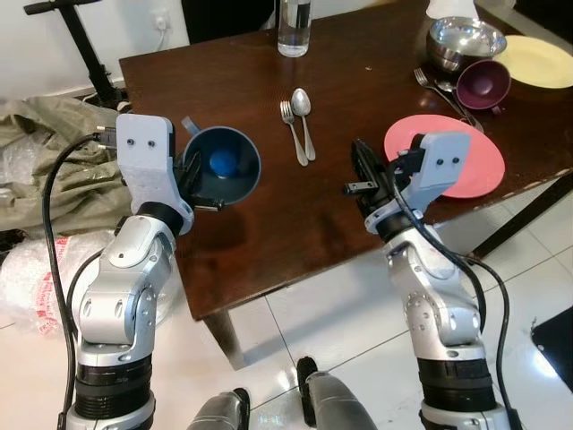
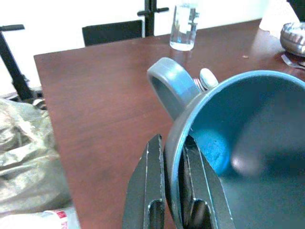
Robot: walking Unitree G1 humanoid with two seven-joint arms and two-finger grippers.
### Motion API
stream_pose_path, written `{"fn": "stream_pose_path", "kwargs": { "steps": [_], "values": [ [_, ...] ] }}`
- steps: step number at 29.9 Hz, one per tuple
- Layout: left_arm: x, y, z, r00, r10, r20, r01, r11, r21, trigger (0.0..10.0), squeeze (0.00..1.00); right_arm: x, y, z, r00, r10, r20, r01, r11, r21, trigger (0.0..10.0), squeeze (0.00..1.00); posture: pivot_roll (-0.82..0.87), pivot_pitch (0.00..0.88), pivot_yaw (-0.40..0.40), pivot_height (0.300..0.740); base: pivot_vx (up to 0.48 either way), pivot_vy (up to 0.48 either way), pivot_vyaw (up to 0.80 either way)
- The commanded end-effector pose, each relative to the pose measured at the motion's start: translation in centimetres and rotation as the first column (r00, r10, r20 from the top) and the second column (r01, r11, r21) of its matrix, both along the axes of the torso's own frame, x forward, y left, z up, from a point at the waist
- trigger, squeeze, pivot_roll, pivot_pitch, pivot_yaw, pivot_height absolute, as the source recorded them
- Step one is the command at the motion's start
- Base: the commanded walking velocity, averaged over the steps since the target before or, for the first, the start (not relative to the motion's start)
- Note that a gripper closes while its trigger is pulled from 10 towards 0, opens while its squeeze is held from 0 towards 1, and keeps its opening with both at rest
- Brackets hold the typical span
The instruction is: Setting the table
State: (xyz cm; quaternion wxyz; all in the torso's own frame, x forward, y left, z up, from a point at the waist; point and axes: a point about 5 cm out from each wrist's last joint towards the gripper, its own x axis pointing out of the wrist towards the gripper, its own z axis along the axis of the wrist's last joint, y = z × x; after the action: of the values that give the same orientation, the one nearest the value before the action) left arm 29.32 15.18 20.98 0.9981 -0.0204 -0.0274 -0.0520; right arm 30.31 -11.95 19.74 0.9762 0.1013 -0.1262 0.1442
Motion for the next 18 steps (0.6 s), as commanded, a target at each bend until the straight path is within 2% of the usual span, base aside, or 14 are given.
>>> {"fn": "stream_pose_path", "kwargs": {
  "steps": [1,18],
  "values": [
    [-0.13,0.16,-0.12,1.0,0.009,-0.002,-0.009,1.0,0.001,10.0,0.0,-0.02,-0.1,-0.45,1.0,-0.007,-0.016,0.007,1.0,0.005,10.0,0.0,-0.09,0.059,0.031,0.74,-0.33,0.0,0.0],
    [0.02,0.14,0.02,1.0,0.008,0.001,-0.008,1.0,0.004,10.0,0.0,-0.05,-0.09,-0.49,1.0,-0.006,-0.019,0.006,1.0,0.011,10.0,0.0,-0.09,0.063,0.036,0.74,-0.306,0.0,0.0]
  ]
}}
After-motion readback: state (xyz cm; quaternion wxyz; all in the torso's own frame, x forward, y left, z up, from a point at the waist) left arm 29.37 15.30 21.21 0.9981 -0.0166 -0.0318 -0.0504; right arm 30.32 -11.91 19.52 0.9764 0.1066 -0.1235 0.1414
